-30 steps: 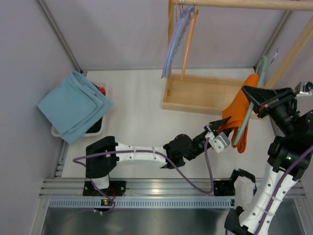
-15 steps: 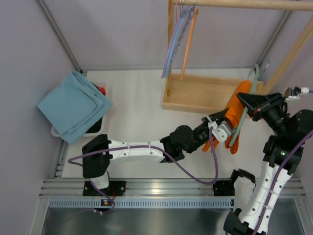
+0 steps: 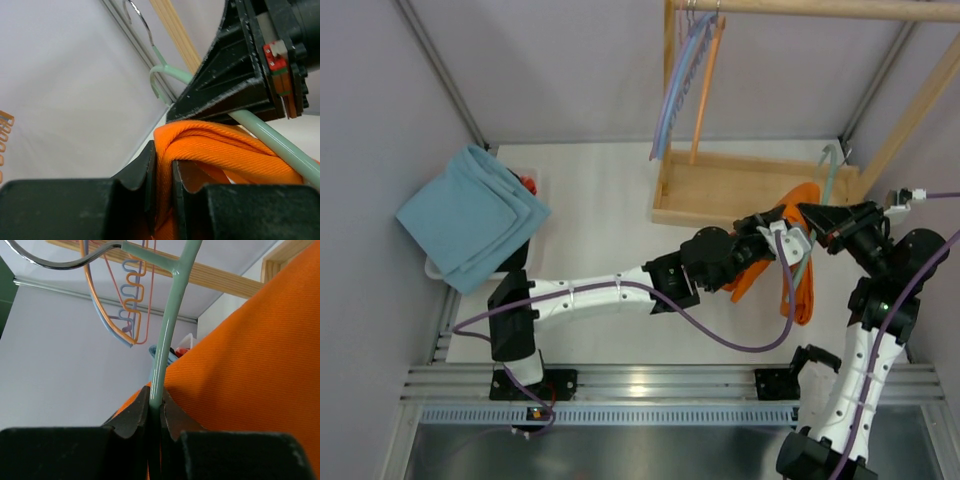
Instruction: Remove the trousers from the hanger
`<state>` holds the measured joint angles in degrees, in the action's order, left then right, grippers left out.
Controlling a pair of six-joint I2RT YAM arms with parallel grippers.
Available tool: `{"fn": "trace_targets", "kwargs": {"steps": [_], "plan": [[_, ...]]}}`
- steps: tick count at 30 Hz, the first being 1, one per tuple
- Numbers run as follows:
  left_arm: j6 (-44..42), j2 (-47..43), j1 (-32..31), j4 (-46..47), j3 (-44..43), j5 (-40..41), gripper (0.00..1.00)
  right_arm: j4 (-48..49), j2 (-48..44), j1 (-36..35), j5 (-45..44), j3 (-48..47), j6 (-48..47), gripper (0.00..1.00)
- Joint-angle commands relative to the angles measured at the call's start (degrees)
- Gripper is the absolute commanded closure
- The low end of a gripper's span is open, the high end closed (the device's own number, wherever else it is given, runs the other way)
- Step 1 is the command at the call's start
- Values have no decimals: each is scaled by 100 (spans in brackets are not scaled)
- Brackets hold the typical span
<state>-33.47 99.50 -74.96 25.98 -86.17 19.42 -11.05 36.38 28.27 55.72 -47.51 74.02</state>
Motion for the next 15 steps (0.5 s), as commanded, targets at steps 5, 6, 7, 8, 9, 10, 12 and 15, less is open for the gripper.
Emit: {"fn": "trace_targets", "kwargs": {"steps": [5,6,7,8,9,10,12,15], "plan": [[-335,-634,245,1929,-1857,0,100,-64,141,117,44,567,-1099,100],[-353,-599,262,1911,-1964,-8,100,-125,167,152,35,593,-1170,100],[-370,-564,271,1876,-2078,-26,100,-160,185,152,18,611,-1310,100],[-396,-546,297,1859,-2175,-43,100,-178,203,161,-17,637,-1389,100],[-423,-537,306,1824,-2367,-52,100,-231,229,187,-35,690,-1460,100],[-441,-494,315,1815,-2448,-78,100,-275,255,196,-53,716,-1565,100],[-563,-467,315,1806,-2684,-114,100,-284,299,240,-88,795,-1653,100],[-774,-397,341,1770,-3019,-70,100,-389,396,266,-176,901,-1952,100]]}}
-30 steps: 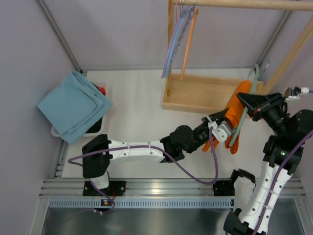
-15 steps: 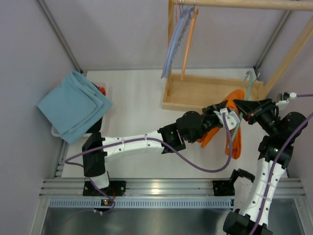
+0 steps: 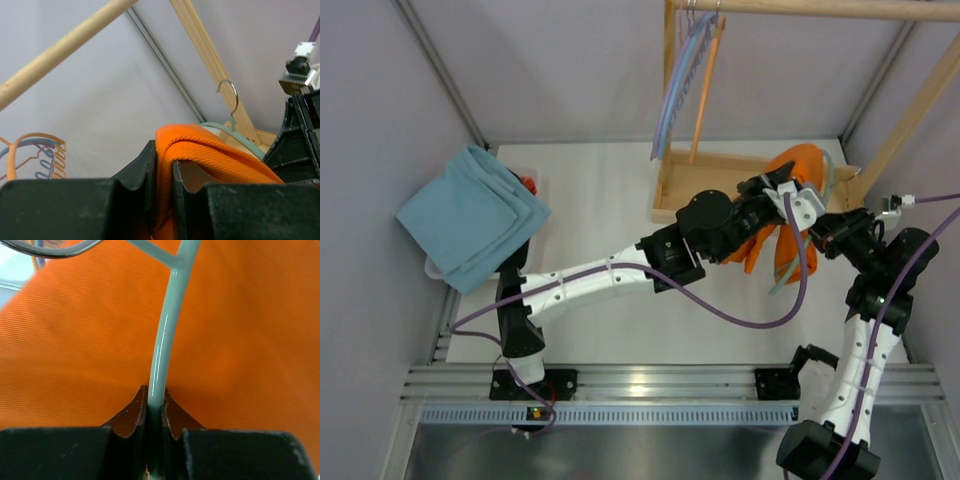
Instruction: Remove the trousers from the hanger
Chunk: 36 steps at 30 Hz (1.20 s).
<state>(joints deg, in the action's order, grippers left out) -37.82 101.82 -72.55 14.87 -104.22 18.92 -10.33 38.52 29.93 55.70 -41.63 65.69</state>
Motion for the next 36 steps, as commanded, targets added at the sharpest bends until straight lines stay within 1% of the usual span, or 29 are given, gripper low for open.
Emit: {"fn": "trace_targets", "kwargs": {"steps": [1,3,8,15,16,19,21,24,27,28,32,36], "plan": [[-375,-611,119,2872,-1301,6,100,-487,199,109,-191,348,-1259,100],[-497,-541,189,2828,-1573,103,100,-549,234,135,-209,479,-1392,100],[-691,-532,426,2828,-1873,86,100,-672,270,162,-305,690,-1796,100],[-779,-479,725,2828,-2146,121,100,-1040,322,197,-516,674,-2525,100],[-779,-418,769,2828,-2189,95,100,-1111,349,197,-525,630,-2778,100],[-735,-286,1032,2802,-2409,86,100,-1392,480,197,-368,463,-3298,100],[-665,-242,1208,2793,-2480,60,100,-1550,585,215,27,314,-3631,100],[-542,-233,1419,2767,-2445,77,100,-1726,717,258,379,155,-3765,100],[-358,-311,1507,2767,-2349,51,100,-1841,788,302,336,41,-3871,100],[-175,-364,1507,2749,-2296,7,100,-1859,788,320,284,32,-3871,100],[222,-803,1472,2636,-1778,-169,100,-1833,815,347,160,-12,-3871,100],[776,-1540,1463,2354,-1303,-142,100,-1797,841,347,107,-65,-3845,100]]}}
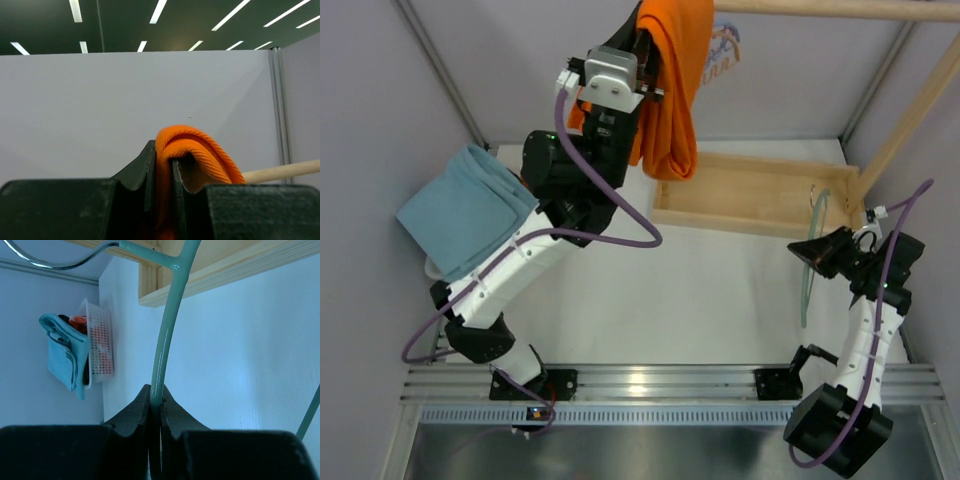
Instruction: Remove the trousers from the hanger
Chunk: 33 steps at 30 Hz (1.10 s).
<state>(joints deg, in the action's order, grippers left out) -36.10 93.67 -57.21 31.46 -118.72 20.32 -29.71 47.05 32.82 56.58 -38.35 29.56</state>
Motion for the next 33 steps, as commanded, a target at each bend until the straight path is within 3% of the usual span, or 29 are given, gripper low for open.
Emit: {"fn": "trace_targets", "kwargs": {"steps": [1,7,12,15,22,27,33], "plan": [[778,-849,-71,668,260,-283,100,150,-3,58,20,-410,-232,100],[1227,-1569,-71,-105,471,95,100,150,76,58,20,-533,-214,100],[1035,-2238,-53,-193,1306,376,100,168,77,58,-15,-656,-161,100],[1096,-2651,411,-193,1789,482,100,168,77,58,-33,-692,-161,100],[1666,-3758,2386,-325,2940,780,100,220,138,67,-94,-753,-135,100],[1536,-4549,3775,-982,3398,1280,100,299,234,58,-112,-762,-152,100],[1553,-5481,5008,-1265,4180,1686,100,405,393,58,-85,-779,-65,100]]}}
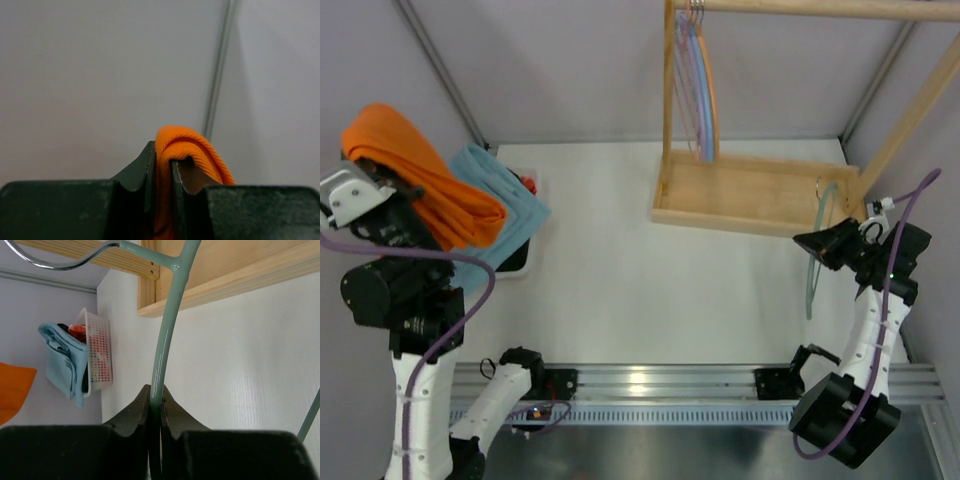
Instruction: Remove the trousers from the hanger
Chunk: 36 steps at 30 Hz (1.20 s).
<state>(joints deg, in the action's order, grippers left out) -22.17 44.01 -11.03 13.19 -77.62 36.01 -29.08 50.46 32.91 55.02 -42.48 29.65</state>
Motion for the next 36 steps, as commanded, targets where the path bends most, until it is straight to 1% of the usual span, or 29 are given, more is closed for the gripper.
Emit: {"fn": "trace_targets", "kwargs": {"steps": [1,2,3,4,5,6,8,9,12,15,19,23,24,26,28,29,31,32,34,35,36], "plan": [[213,-621,721,327,194,143,100,342,69,49,87,-419,-65,100],[231,-830,890,246,265,178,100,324,104,49,105,-454,-65,100],[344,-920,1301,176,335,352,100,324,113,49,96,-489,-82,100],[406,-1025,1488,-147,414,398,100,315,114,49,105,-550,-91,100],[433,-1243,1672,-281,476,450,100,289,114,49,105,-568,-91,100],[442,-1350,2005,-360,555,512,100,280,96,49,122,-595,-82,100],[381,-1631,2244,-570,810,661,100,254,87,49,131,-621,-91,100],[337,-1711,2463,-624,958,792,100,245,96,49,140,-630,-91,100],[363,-1905,2771,-791,1213,969,100,210,131,49,131,-656,-82,100],[512,-1914,2896,-1029,1424,1075,100,140,175,49,131,-744,-100,100],[556,-1774,2922,-748,1847,1145,100,104,114,49,88,-753,-135,100],[845,-1177,2922,-458,1944,1224,100,52,105,49,44,-727,-187,100],[925,-1036,2922,-249,1953,1207,100,26,105,49,35,-744,-205,100],[1196,-640,2922,7,1936,1005,100,16,114,49,35,-753,-223,100],[1399,-316,2922,271,1795,795,100,-19,122,49,17,-779,-240,100],[1626,86,2922,263,1682,724,100,-19,131,49,0,-797,-249,100],[1856,589,2922,263,1321,750,100,-36,148,49,-9,-823,-258,100],[2057,1035,2922,263,1216,732,100,-71,149,49,-18,-832,-267,100],[2200,1372,2922,341,987,452,100,-80,131,49,-18,-858,-302,100],[2513,1748,2922,342,934,312,100,-72,131,49,-36,-867,-302,100],[2603,1899,2922,342,785,67,100,-98,131,49,-36,-885,-302,100]]}}
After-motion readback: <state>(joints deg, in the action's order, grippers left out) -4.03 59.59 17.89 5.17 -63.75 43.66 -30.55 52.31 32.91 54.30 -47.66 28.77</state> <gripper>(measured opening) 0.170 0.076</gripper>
